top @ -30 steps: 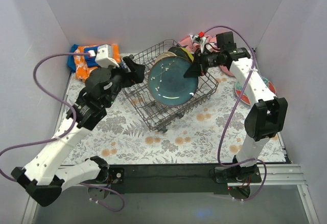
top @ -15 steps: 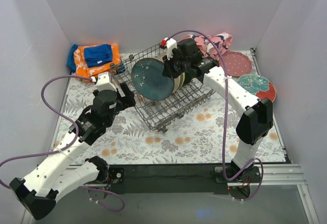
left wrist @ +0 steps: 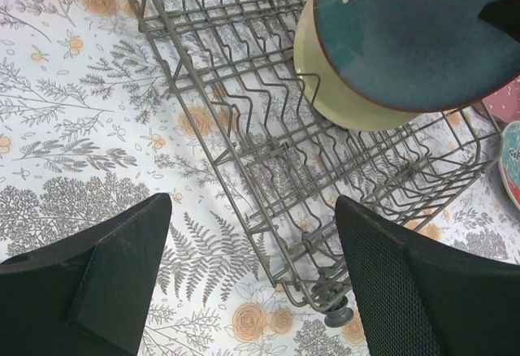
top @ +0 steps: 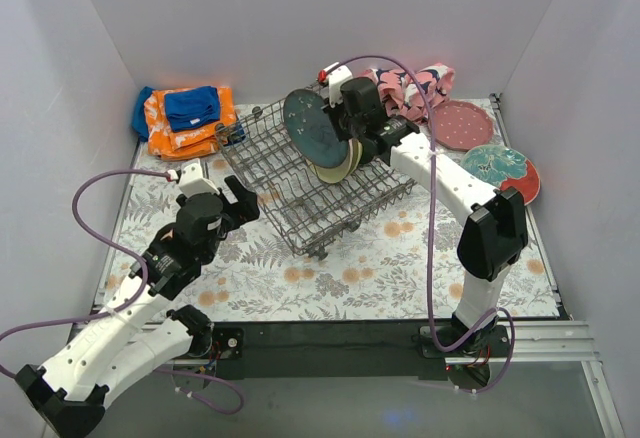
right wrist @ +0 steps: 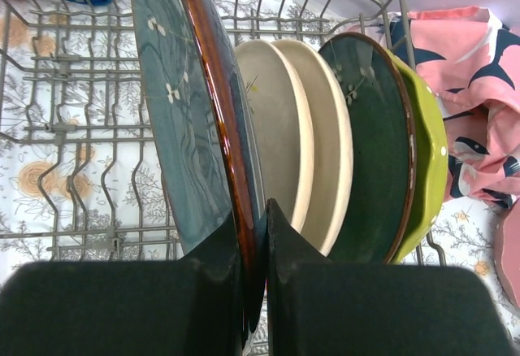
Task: Load the plates into the dish rack
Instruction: Insert the plate into the dish rack
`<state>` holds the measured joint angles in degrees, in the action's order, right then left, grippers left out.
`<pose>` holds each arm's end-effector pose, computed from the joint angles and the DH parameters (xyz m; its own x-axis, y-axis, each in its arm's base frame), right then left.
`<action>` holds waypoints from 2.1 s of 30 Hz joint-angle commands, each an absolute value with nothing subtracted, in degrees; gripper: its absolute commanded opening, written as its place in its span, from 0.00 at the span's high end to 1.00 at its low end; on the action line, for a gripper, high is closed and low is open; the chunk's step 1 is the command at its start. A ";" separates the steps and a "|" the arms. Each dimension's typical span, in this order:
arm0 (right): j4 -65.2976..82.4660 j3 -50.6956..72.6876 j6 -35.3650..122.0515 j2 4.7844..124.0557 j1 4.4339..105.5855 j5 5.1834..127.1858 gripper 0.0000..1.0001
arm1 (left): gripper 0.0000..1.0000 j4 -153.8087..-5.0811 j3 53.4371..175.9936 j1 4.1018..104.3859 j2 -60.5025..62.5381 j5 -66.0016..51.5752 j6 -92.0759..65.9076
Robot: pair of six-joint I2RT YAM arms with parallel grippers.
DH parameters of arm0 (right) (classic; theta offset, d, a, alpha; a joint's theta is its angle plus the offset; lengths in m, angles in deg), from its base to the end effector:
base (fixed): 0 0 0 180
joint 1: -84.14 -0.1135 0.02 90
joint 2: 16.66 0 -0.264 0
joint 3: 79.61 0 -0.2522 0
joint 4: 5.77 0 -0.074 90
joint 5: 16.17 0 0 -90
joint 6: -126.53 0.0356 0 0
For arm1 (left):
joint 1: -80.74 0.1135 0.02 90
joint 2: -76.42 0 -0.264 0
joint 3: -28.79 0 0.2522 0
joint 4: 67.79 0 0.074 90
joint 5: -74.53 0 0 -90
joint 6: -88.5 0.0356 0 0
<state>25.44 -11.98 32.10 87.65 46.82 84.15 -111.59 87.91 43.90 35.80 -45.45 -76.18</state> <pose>0.3500 0.2588 0.3618 -0.2758 -0.3058 -0.9113 -0.4882 0.8612 -0.1412 0.1336 -0.0778 0.3206 -0.2426 -0.8621 -0.4448 -0.2882 0.5019 -0.8155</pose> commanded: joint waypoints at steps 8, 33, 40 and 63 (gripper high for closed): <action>8.61 -8.30 34.51 85.47 41.25 97.02 0.99 | 0.20 -112.22 85.17 44.18 38.72 -45.45 -79.02; 1.84 -3.46 32.66 86.35 39.84 102.39 0.99 | 0.19 -112.49 83.33 44.18 40.30 -44.65 -79.64; 1.66 -1.88 33.54 88.98 39.49 101.25 0.99 | 0.20 -112.66 82.98 44.18 40.83 -44.39 -79.82; 2.19 1.29 32.84 89.07 38.52 97.82 0.68 | 0.20 -112.66 83.24 44.18 40.83 -43.07 -80.25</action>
